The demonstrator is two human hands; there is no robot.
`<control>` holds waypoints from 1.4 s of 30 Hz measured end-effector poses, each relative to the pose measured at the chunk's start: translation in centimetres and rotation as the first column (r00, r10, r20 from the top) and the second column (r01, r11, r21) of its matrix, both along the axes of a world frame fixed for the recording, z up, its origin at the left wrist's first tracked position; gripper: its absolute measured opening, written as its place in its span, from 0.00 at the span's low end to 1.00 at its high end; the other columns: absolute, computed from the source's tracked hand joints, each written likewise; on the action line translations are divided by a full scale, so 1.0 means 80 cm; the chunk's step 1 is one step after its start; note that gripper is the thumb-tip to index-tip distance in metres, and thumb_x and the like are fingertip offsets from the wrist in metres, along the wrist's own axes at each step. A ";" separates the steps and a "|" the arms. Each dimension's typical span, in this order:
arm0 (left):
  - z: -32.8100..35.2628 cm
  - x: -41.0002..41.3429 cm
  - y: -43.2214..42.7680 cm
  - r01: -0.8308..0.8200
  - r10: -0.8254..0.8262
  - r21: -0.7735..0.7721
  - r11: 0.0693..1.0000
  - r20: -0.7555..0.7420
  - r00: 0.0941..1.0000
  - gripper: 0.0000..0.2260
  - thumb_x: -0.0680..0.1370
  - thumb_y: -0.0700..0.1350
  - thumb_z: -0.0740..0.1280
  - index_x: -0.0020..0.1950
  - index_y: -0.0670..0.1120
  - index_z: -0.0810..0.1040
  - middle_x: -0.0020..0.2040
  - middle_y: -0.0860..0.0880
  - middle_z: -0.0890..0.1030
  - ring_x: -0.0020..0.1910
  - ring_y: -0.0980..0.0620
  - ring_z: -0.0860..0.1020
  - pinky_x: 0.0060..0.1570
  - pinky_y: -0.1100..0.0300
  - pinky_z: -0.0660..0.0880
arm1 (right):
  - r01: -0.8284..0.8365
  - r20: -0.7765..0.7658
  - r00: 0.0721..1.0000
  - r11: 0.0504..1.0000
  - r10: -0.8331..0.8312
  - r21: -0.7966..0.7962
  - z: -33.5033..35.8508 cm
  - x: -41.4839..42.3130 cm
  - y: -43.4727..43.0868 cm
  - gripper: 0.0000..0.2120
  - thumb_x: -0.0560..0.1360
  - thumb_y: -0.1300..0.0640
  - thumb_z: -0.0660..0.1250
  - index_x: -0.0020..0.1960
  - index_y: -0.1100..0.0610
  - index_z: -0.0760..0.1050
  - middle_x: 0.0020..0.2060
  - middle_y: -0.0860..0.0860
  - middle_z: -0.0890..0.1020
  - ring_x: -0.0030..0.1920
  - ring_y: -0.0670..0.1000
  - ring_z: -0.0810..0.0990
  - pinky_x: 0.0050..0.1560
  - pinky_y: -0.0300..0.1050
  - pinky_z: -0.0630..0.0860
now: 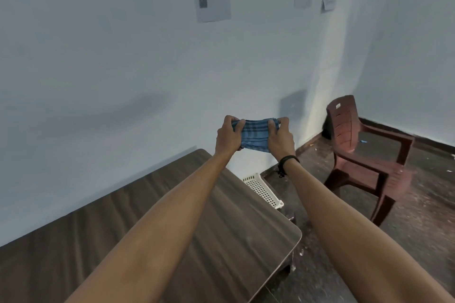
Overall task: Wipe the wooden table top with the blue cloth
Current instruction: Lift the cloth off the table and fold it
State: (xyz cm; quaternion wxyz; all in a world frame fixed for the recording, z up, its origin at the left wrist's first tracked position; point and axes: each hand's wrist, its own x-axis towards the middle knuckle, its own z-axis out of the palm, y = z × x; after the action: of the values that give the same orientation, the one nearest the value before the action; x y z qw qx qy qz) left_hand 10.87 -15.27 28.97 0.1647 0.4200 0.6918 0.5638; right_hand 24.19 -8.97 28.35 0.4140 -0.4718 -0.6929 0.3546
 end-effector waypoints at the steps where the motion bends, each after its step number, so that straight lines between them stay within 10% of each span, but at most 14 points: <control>1: -0.005 0.004 0.019 -0.003 0.003 -0.014 1.000 0.012 1.000 0.12 0.84 0.52 0.63 0.60 0.45 0.71 0.53 0.48 0.76 0.48 0.49 0.78 0.30 0.59 0.79 | -0.002 0.011 1.000 1.000 0.002 -0.006 -0.004 0.005 0.020 0.14 0.85 0.45 0.52 0.60 0.56 0.63 0.48 0.56 0.77 0.45 0.58 0.77 0.35 0.45 0.69; 11: -0.101 0.011 0.182 -0.095 0.103 -0.127 0.987 0.055 0.993 0.11 0.84 0.50 0.63 0.63 0.49 0.66 0.50 0.47 0.77 0.44 0.51 0.80 0.33 0.60 0.82 | -0.100 0.000 0.995 0.982 0.102 -0.158 -0.100 0.009 0.209 0.13 0.83 0.42 0.56 0.57 0.51 0.63 0.48 0.57 0.80 0.46 0.59 0.81 0.47 0.58 0.81; 22: -0.277 -0.038 0.345 -0.272 0.378 -0.424 0.864 0.188 0.907 0.06 0.82 0.40 0.65 0.57 0.46 0.71 0.50 0.46 0.76 0.49 0.44 0.81 0.44 0.43 0.84 | -0.415 0.083 0.866 0.802 0.493 -0.430 -0.273 -0.018 0.426 0.17 0.78 0.59 0.70 0.64 0.54 0.71 0.50 0.54 0.79 0.49 0.51 0.80 0.39 0.35 0.76; 33: -0.467 -0.108 0.410 -0.266 0.419 -0.662 0.701 0.080 0.905 0.11 0.77 0.31 0.67 0.56 0.44 0.77 0.57 0.46 0.79 0.55 0.47 0.78 0.56 0.53 0.77 | -0.387 0.224 0.788 0.745 0.573 -0.543 -0.474 -0.112 0.498 0.19 0.77 0.61 0.69 0.65 0.52 0.70 0.56 0.54 0.80 0.52 0.54 0.80 0.56 0.54 0.80; 42: -0.577 -0.121 0.431 -0.220 0.406 -0.776 0.591 0.050 0.912 0.15 0.76 0.29 0.62 0.55 0.48 0.74 0.60 0.46 0.77 0.48 0.48 0.75 0.41 0.58 0.70 | -0.354 0.357 0.691 0.725 0.628 -0.590 -0.585 -0.146 0.517 0.20 0.79 0.60 0.68 0.68 0.51 0.68 0.58 0.57 0.80 0.53 0.58 0.80 0.52 0.52 0.78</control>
State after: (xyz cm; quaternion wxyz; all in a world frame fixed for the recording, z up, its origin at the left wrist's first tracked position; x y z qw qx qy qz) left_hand 1.21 19.24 -17.16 0.2981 0.1176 0.9028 0.2869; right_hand 12.54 32.39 -18.44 -0.0404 -0.4265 -0.7728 0.4683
